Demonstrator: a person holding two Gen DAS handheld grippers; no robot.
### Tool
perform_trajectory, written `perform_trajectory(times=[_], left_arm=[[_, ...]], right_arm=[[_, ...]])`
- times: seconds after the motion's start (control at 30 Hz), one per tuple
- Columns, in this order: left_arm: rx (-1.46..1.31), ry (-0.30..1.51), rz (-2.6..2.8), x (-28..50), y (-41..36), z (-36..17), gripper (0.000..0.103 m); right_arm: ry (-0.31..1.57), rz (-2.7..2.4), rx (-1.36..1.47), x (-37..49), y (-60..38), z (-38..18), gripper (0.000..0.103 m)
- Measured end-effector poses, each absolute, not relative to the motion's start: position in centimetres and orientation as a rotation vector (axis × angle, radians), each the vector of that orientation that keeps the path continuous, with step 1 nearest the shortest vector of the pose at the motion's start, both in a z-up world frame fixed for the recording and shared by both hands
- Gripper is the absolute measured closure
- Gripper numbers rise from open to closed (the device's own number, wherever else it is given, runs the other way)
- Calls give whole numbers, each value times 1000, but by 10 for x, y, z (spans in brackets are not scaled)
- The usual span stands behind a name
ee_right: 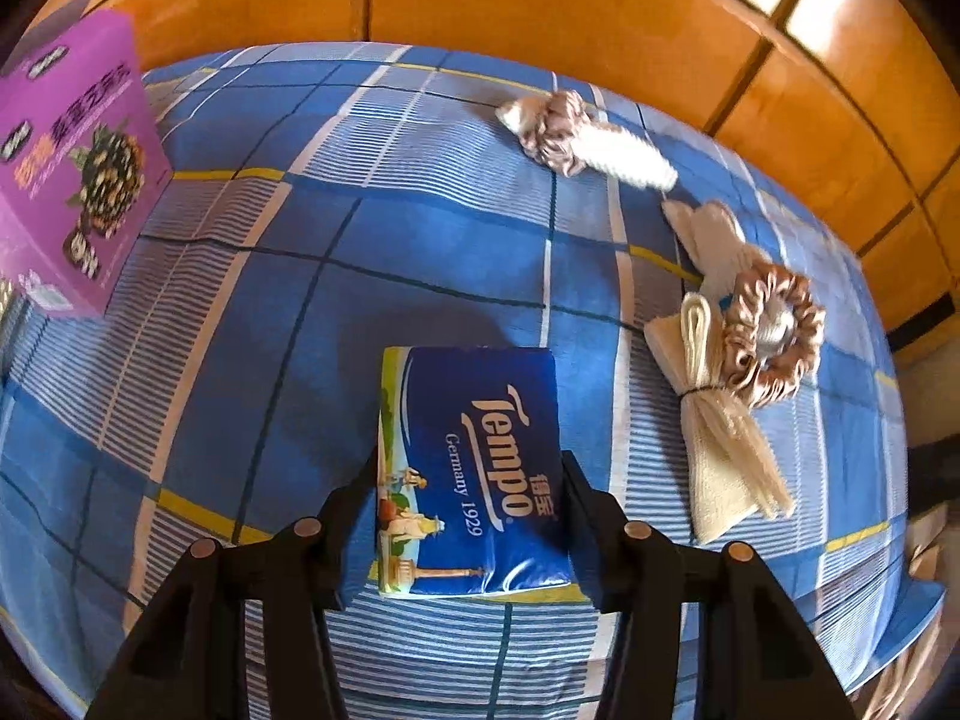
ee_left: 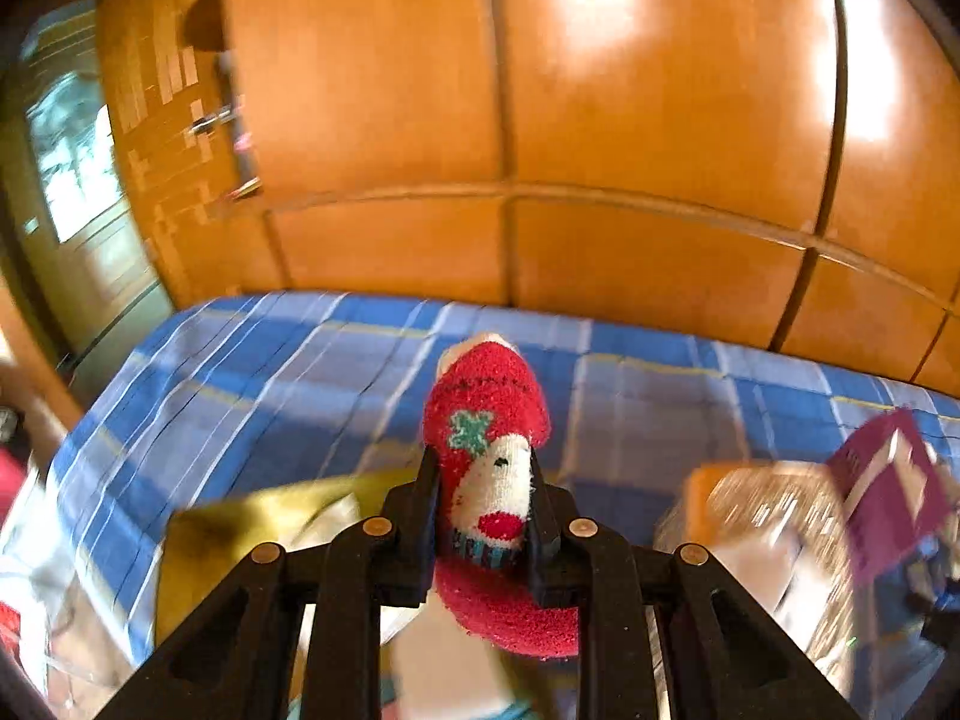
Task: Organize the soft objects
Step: 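Carry the red sock with the left tool and release it in the gold tray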
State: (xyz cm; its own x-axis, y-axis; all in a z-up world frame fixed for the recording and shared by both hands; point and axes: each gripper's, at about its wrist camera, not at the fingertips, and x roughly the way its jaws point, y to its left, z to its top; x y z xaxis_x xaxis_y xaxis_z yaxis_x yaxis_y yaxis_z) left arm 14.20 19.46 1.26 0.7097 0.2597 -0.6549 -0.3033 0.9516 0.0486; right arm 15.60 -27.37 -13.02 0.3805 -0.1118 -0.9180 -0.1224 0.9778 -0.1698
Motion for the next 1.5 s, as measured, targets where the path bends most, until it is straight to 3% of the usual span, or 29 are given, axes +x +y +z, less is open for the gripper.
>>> perform_trajectory(times=[0.33,0.67,0.97,1.27,1.37,1.43,1.5], left_arm=[[-131,712,432,42,228,-31,79],[-156,657,481,-7,244,-29,79],[-208,653,489,-23,257,-30,79],[-371,771,456,-4,293,-57,76],[-407,783,456,2,307,-63,64],[-439,783,449,2,315,-65,46],[-440,777,477,-2,318,-65,43]], right_arm=[[1122,-26,-377,144,-246,-129,51],[1103,-35,-393,140,-245,-126,51],[1094,-42,-408,138,-242,-125,51],[1093,-46,-411,138,-242,-125,51],[1092,-47,-413,138,-241,-125,51],[1092,-47,-413,138,-242,-125,51],[1092,-48,-414,138,-241,-125,51]])
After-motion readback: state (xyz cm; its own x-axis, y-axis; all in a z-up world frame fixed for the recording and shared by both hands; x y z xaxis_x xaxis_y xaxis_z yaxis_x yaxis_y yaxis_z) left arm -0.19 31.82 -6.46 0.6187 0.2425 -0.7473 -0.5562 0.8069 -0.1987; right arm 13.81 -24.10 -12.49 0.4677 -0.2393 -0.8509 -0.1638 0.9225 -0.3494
